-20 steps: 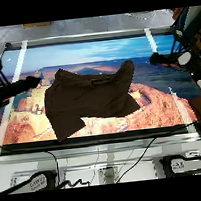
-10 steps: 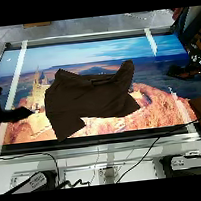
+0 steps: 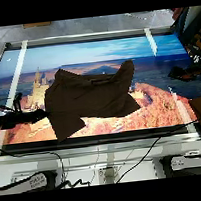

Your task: Fold the clothes and pants, and hang the long-sleeved shirts on hangers.

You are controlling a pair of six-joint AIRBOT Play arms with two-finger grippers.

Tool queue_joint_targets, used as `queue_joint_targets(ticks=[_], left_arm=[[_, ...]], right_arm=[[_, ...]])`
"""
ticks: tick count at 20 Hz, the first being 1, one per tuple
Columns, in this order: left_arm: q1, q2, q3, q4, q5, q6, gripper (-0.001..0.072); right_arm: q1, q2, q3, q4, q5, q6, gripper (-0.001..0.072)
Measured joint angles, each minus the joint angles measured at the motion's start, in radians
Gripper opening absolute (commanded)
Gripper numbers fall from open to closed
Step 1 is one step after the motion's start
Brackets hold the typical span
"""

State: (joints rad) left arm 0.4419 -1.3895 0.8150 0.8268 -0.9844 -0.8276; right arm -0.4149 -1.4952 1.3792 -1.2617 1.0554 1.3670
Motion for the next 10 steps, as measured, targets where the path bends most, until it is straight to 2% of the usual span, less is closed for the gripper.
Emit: queue_joint_targets(ticks=[4, 10], left_arm=[[0.0, -0.038, -0.003, -0.019, 0.07, -0.014, 0.0438], [0.004, -0.078, -0.002, -0.063, 0.095, -0.021, 0.0437]], right_arm=[[0.0, 0.0, 0.0, 0.001, 0.005, 0.0, 0.0479], [0.0, 0.0, 0.0, 0.001, 0.0, 0.0, 0.0479]])
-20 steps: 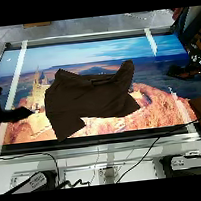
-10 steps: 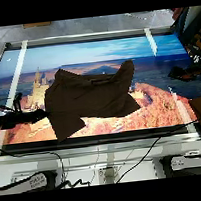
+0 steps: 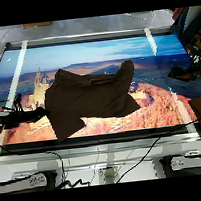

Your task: Fold the clothes and pants, and hang the long-sleeved shirts on hangers.

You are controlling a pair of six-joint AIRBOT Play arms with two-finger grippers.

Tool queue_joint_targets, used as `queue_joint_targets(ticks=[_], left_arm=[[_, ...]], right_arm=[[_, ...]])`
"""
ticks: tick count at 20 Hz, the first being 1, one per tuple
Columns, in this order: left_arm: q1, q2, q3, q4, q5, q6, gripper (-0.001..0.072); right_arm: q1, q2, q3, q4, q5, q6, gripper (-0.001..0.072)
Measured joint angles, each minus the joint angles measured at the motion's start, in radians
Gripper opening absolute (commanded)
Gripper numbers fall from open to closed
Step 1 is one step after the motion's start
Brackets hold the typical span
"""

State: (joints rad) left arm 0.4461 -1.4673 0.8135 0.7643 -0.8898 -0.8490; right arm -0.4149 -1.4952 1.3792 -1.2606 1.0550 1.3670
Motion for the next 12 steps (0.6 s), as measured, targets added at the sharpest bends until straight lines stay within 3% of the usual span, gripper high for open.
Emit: queue_joint_targets(ticks=[1, 3, 8, 10, 11, 12], left_arm=[[-0.002, -0.011, 0.0, -0.015, 0.001, 0.004, 0.0436], [-0.009, -0.028, 0.0, -0.044, 0.005, 0.029, 0.0351], [-0.02, -0.043, 0.001, -0.073, 0.003, 0.094, 0.0328], [-0.021, -0.047, 0.001, -0.09, 0.009, 0.12, 0.0013], [-0.022, -0.048, 0.0, -0.103, 0.01, 0.134, 0.0014], [-0.022, -0.048, 0.001, -0.12, 0.008, 0.147, 0.0014]], right_arm=[[0.0, 0.0, 0.0, 0.001, 0.0, 0.0, 0.0479], [0.0, 0.0, 0.0, 0.003, 0.0, 0.0, 0.0479], [0.0, 0.0, 0.0, 0.005, 0.0, 0.0, 0.0479], [0.0, 0.0, 0.0, 0.005, 0.0, 0.0, 0.0478], [0.0, 0.0, 0.0, 0.005, 0.0, 0.0, 0.0451], [0.0, 0.0, 0.0, 0.005, 0.001, 0.0, 0.0314]])
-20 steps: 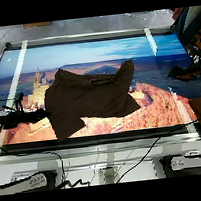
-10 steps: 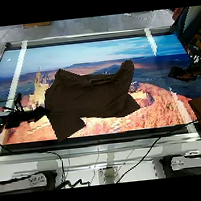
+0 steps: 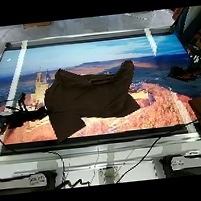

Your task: Fold the clothes and pants, and hang the long-sleeved shirts on hangers.

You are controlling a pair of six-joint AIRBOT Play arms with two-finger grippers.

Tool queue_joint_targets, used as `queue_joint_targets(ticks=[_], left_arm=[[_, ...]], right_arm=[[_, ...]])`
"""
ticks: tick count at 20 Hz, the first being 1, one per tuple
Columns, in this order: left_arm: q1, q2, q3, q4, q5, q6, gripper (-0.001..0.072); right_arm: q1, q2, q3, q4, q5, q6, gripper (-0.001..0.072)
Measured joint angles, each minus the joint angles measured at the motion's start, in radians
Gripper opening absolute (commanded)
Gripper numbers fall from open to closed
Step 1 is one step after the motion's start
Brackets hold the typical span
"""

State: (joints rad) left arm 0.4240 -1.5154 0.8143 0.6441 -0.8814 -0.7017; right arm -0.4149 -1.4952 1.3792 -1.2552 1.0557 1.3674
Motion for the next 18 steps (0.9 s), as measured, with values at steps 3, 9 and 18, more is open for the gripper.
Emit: queue_joint_targets(ticks=[3, 9, 18], left_arm=[[0.0, 0.001, 0.001, -0.066, 0.001, 0.031, 0.0014], [0.0, 0.001, 0.001, -0.11, -0.018, 0.051, 0.0014], [0.0, 0.001, 0.001, -0.122, -0.027, 0.055, 0.0014]], right_arm=[[0.0, 0.0, 0.0, -0.001, 0.027, 0.001, 0.0013], [-0.002, 0.0, -0.031, -0.06, 0.209, -0.047, 0.001], [-0.002, 0.015, -0.329, 0.303, 0.308, -0.396, 0.0026]])
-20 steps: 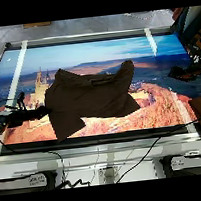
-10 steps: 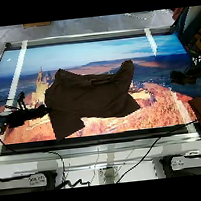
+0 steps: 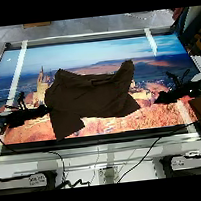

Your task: Fold the clothes and pants, and hang the long-sleeved shirts on hangers.

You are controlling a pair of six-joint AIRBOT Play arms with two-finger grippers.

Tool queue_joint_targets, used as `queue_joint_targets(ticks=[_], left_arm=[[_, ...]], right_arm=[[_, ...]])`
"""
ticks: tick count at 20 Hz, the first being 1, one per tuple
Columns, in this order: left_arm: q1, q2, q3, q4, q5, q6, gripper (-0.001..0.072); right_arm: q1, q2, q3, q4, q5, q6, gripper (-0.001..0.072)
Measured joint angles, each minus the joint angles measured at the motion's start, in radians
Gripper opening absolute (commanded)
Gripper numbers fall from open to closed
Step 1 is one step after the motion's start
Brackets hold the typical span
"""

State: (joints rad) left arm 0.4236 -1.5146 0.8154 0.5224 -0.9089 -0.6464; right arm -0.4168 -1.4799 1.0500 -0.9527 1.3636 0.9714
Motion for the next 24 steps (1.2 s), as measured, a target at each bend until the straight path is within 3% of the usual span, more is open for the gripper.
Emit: queue_joint_targets(ticks=[1, 2, 3, 13, 16, 24], left_arm=[[0.0, 0.0, 0.0, 0.0, 0.0, 0.0, 0.0014], [0.0, 0.0, 0.0, 0.0, 0.0, 0.0, 0.0014], [0.0, 0.0, 0.0, 0.0, 0.0, 0.0, 0.0014], [0.0, 0.0, 0.0, 0.0, 0.0, 0.0, 0.0014], [0.0, 0.0, 0.0, 0.0, 0.0, 0.001, 0.0014], [0.0, 0.0, 0.0, 0.0, 0.0, 0.001, 0.0014]], right_arm=[[0.0, 0.0, -0.013, 0.038, -0.018, -0.026, 0.0102], [0.0, 0.0, -0.023, 0.069, -0.037, -0.045, 0.0287], [0.0, 0.0, -0.03, 0.091, -0.053, -0.05, 0.0323], [0.024, -0.092, -0.048, 0.162, -0.122, 0.017, 0.0322], [0.068, -0.135, -0.048, 0.165, -0.106, 0.028, 0.0396], [0.153, -0.201, -0.048, 0.185, -0.124, 0.061, 0.0378]])
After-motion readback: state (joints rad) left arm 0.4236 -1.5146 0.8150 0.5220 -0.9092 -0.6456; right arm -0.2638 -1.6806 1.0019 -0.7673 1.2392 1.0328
